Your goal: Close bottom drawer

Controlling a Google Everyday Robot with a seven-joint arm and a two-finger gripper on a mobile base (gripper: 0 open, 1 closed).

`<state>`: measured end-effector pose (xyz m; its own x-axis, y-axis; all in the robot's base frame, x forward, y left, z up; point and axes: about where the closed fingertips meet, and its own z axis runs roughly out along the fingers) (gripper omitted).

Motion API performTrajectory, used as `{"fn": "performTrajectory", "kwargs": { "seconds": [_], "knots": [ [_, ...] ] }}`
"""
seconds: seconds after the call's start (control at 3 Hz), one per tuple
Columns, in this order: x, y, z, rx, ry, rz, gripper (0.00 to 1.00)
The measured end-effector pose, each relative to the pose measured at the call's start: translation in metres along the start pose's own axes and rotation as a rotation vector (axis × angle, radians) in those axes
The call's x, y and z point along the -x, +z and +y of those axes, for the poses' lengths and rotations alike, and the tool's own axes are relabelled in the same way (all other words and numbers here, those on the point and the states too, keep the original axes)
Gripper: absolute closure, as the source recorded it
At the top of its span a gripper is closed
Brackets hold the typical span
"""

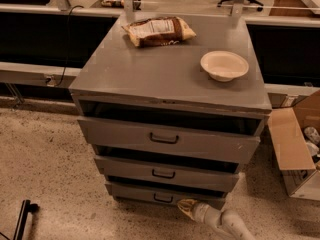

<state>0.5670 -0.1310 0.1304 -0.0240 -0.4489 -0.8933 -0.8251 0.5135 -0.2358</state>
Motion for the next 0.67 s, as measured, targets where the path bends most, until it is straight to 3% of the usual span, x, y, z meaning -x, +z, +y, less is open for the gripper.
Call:
{"fn": "performTrajectory", "kwargs": {
  "seconds": [0.33, 0.67],
  "knots": [
    [0.011, -0.012, 0.029, 0.075, -0.004, -0.030, 1.00],
    [0.023, -0.021, 0.092, 0.204, 0.035, -0.093, 1.00]
  ]
}}
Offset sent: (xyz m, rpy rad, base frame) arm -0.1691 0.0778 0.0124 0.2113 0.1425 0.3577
